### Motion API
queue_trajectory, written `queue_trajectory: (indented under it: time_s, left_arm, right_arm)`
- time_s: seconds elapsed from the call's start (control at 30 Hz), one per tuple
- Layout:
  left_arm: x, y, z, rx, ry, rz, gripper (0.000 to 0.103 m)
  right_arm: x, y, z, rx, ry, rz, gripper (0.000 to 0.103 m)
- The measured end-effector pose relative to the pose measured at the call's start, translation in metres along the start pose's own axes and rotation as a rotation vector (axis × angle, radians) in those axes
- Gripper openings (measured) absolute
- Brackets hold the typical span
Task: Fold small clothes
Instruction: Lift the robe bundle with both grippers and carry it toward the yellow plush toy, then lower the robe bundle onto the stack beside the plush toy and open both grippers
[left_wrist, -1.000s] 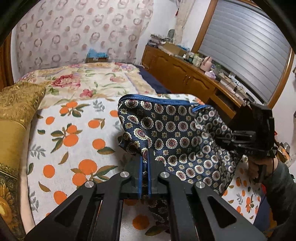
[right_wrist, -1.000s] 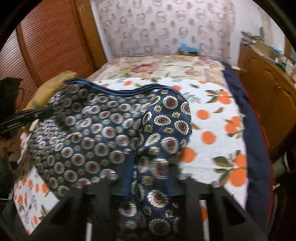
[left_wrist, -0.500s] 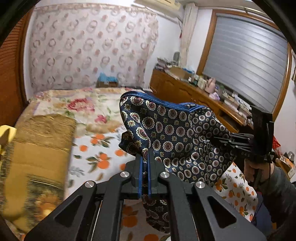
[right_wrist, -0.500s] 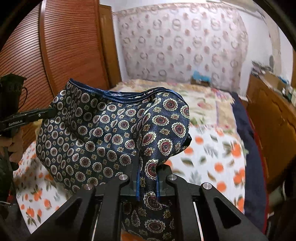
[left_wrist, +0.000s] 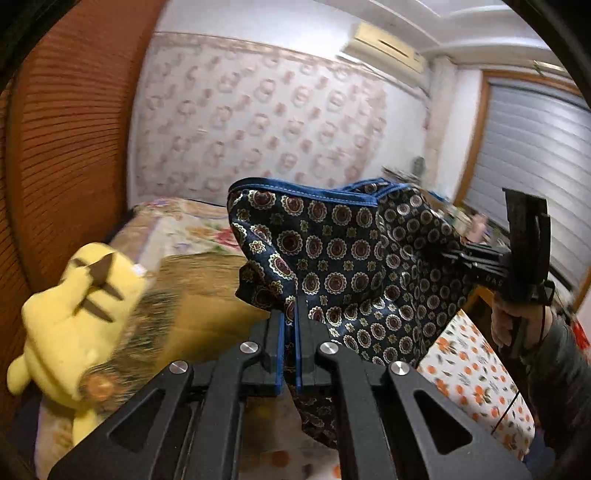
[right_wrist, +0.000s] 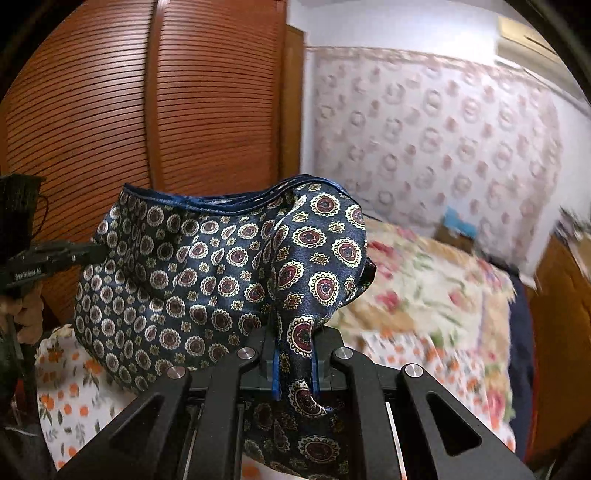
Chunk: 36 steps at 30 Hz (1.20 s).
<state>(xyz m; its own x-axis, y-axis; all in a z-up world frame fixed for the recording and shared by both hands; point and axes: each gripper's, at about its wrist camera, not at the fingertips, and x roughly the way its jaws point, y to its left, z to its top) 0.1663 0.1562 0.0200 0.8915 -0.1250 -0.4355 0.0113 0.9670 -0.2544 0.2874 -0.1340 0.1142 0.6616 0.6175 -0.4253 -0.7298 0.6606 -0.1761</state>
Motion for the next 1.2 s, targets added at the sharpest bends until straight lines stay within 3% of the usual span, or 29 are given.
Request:
queue_trajectory:
  time_s: [0.13, 0.3, 0.5, 0.63, 0.7, 0.77, 0.8, 0.87, 0.9, 0.97, 1.0, 1.07, 1.2]
  left_arm:
    - [-0.007, 0.037, -0.014, -0.076, -0.027, 0.079, 0.005]
    - [-0.003, 0.069, -0.04, -0.16, 0.008, 0.141, 0.005]
    - [-0.003, 0.074, -0.06, -0.174, 0.041, 0.188, 0.005]
    - [-0.006, 0.072, -0.065, -0.168, 0.047, 0.209, 0.005]
    - [-0.005, 0.074, -0.068, -0.174, 0.058, 0.219, 0.005]
    - [-0.002, 0.071, -0.067, -0.164, 0.063, 0.238, 0.005]
    - [-0.003, 0.071, -0.066, -0.163, 0.064, 0.244, 0.005]
    - [-0.004, 0.072, -0.065, -0.164, 0.06, 0.248, 0.014]
    - [-0.006, 0.072, -0.064, -0.161, 0.054, 0.253, 0.018]
    - [-0.011, 0.073, -0.06, -0.149, 0.031, 0.263, 0.045]
    - [-0.015, 0.075, -0.058, -0.146, 0.012, 0.261, 0.053]
    - [-0.019, 0.077, -0.053, -0.149, -0.011, 0.255, 0.085]
    - [-0.019, 0.08, -0.043, -0.132, -0.023, 0.276, 0.086]
  right_arm:
    - [0.058, 0.014, 0.029, -0.099, 0.013, 0.051, 0.011]
    - [0.124, 0.029, 0.045, -0.192, 0.056, 0.103, 0.011]
    - [0.188, 0.028, 0.059, -0.215, 0.101, 0.126, 0.011]
    - [0.207, 0.022, 0.063, -0.213, 0.119, 0.129, 0.011]
    - [0.211, 0.017, 0.06, -0.208, 0.122, 0.119, 0.018]
    - [0.214, 0.012, 0.064, -0.188, 0.119, 0.084, 0.038]
    - [0.212, 0.014, 0.066, -0.176, 0.111, 0.068, 0.043]
    - [0.208, 0.003, 0.067, -0.15, 0.093, 0.047, 0.057]
    - [0.204, 0.002, 0.066, -0.144, 0.088, 0.043, 0.059]
    - [0.196, 0.002, 0.061, -0.136, 0.08, 0.051, 0.061]
    - [0.195, 0.001, 0.057, -0.13, 0.078, 0.064, 0.061]
    - [0.199, 0.002, 0.052, -0.128, 0.082, 0.08, 0.061]
    - [0.206, 0.003, 0.047, -0.116, 0.099, 0.086, 0.061]
